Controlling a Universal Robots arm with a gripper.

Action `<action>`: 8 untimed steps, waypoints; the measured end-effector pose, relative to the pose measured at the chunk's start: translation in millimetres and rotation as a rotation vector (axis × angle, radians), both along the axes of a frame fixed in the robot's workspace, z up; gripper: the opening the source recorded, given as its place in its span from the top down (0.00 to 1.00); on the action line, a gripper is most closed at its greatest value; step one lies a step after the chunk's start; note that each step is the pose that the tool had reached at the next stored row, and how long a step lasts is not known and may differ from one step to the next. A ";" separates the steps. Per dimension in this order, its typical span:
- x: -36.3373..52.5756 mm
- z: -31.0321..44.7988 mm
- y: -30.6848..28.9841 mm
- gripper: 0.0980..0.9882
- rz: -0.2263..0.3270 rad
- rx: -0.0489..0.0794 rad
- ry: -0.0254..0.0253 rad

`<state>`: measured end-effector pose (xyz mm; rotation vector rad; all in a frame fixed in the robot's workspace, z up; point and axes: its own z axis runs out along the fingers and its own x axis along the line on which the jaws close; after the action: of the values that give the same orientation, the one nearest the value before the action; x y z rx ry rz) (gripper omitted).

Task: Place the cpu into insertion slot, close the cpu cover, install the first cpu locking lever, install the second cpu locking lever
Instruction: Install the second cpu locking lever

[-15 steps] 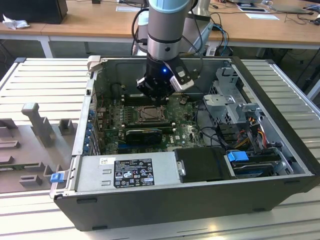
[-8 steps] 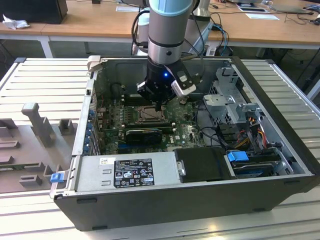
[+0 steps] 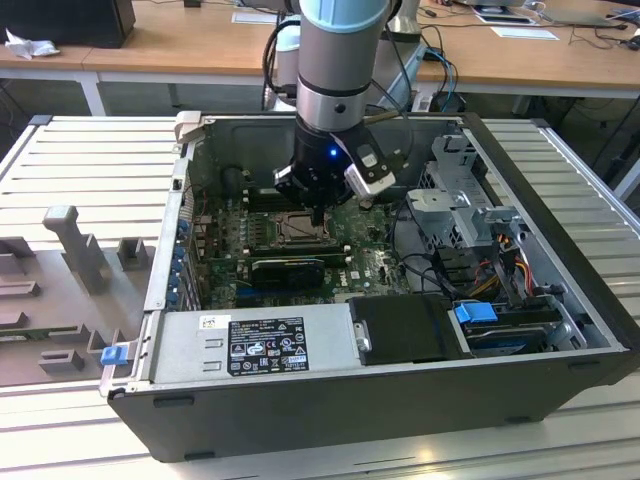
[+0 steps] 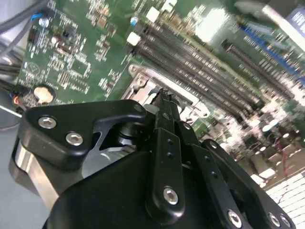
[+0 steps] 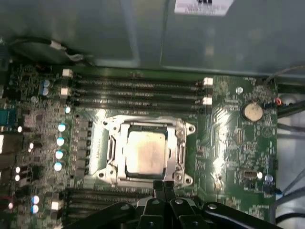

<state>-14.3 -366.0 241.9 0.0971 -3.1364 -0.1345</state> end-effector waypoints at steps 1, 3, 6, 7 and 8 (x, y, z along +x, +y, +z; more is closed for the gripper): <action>0.0 -0.2 -3.7 0.99 0.000 0.002 0.0032; -3.4 -0.8 -8.5 0.99 0.000 0.014 0.0057; -15.6 -2.0 -9.9 0.99 0.000 0.022 0.0057; -19.1 -2.4 -10.0 0.99 0.000 0.023 0.0057; -22.1 -2.8 -10.1 0.99 0.000 0.023 0.0056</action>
<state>-36.4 -376.1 239.0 0.0974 -3.1298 -0.1710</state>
